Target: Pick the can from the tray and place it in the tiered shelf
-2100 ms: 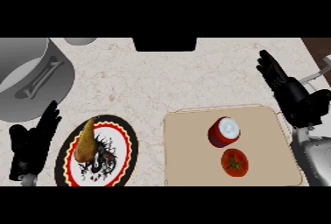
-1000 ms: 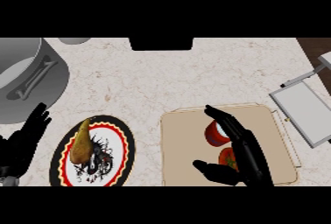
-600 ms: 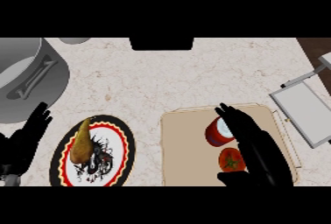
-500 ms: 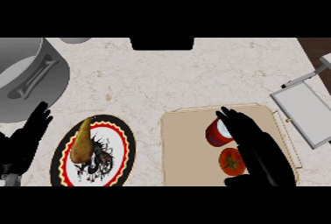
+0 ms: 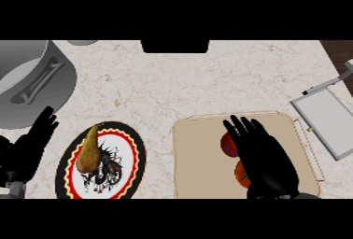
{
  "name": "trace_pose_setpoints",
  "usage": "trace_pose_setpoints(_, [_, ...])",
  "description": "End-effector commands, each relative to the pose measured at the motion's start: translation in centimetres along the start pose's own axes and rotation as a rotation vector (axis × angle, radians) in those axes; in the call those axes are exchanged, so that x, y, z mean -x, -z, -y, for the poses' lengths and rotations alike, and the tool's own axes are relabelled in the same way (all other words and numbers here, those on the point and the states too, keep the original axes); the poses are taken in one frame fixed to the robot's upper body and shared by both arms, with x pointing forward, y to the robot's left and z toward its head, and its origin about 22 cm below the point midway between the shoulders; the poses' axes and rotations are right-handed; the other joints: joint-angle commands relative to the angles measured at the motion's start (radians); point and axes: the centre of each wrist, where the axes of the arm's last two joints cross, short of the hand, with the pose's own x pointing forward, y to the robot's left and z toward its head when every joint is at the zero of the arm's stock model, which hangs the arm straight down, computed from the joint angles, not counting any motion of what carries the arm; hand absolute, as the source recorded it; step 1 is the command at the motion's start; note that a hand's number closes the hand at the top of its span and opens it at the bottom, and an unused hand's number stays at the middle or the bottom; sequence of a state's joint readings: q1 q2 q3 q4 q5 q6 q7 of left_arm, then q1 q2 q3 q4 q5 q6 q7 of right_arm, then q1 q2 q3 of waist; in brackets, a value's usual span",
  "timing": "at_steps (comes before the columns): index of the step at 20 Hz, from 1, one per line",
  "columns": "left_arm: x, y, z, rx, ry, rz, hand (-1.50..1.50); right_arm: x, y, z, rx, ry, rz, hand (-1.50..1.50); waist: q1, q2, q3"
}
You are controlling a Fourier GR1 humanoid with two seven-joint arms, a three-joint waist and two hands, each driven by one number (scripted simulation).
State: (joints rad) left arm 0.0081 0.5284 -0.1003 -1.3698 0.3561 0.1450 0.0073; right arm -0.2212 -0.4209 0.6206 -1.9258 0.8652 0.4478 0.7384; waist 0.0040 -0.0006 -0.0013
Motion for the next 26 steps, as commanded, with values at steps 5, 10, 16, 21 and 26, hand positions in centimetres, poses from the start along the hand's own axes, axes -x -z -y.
trace_pose_setpoints(5, [-0.6, 1.3, 0.1, 0.004, 0.010, -0.003, 0.00, -0.5, 3.7, -0.4, -0.037, -0.054, -0.009, -1.50, -0.002, 0.001, 0.001])
trace_pose_setpoints(10, [-0.4, 1.3, 0.6, 0.003, 0.018, -0.014, 0.00, 0.8, 5.2, -1.1, -0.053, -0.082, -0.038, -1.50, -0.003, 0.001, 0.001])
trace_pose_setpoints(16, [0.0, 0.5, -0.6, -0.004, -0.001, -0.017, 0.00, 3.7, 6.0, -4.1, -0.053, -0.083, -0.040, -1.50, -0.002, 0.001, 0.001])
trace_pose_setpoints(21, [-0.3, 0.2, -0.2, -0.010, 0.009, -0.007, 0.00, 3.8, 6.7, -6.1, -0.048, -0.080, -0.010, -1.50, -0.002, 0.001, 0.002])
trace_pose_setpoints(26, [0.4, 0.5, -0.2, 0.000, 0.001, -0.006, 0.00, 3.5, 8.4, -4.3, -0.029, -0.053, -0.017, -1.50, -0.002, 0.001, 0.001])
